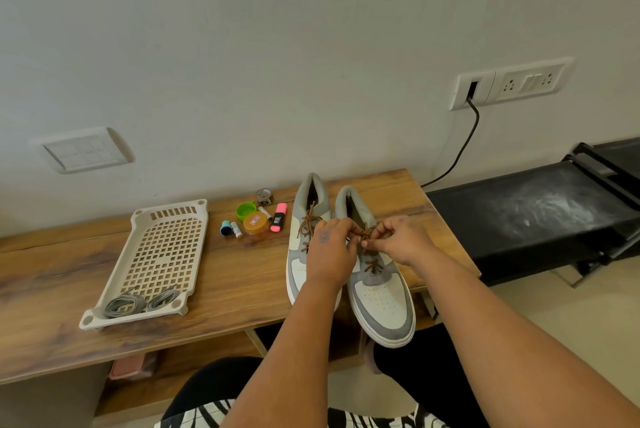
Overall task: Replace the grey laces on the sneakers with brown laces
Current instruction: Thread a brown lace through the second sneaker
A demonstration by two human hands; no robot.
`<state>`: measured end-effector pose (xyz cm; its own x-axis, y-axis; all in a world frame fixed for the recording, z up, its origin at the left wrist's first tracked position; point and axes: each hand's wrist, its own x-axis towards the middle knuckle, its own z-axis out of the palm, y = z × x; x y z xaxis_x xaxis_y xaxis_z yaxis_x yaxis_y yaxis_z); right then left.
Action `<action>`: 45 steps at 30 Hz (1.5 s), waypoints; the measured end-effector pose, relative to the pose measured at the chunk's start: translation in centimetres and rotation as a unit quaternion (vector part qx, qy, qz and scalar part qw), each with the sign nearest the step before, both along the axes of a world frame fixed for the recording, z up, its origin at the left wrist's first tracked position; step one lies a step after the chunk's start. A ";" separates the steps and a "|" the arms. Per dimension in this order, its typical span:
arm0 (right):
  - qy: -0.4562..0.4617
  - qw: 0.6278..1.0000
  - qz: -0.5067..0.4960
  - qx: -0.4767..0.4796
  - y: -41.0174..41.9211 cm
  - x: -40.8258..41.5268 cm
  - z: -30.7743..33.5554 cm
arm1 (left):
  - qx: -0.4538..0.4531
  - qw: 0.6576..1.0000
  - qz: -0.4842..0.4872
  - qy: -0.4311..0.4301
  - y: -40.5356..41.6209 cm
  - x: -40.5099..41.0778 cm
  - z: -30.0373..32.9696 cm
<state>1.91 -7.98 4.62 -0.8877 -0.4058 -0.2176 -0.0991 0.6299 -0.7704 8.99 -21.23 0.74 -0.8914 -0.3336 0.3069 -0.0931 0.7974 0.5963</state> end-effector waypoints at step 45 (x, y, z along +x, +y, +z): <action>0.103 0.992 0.012 0.066 -0.3 0.3 0.0 | -0.042 0.999 -0.008 0.008 0.0 -0.2 -0.2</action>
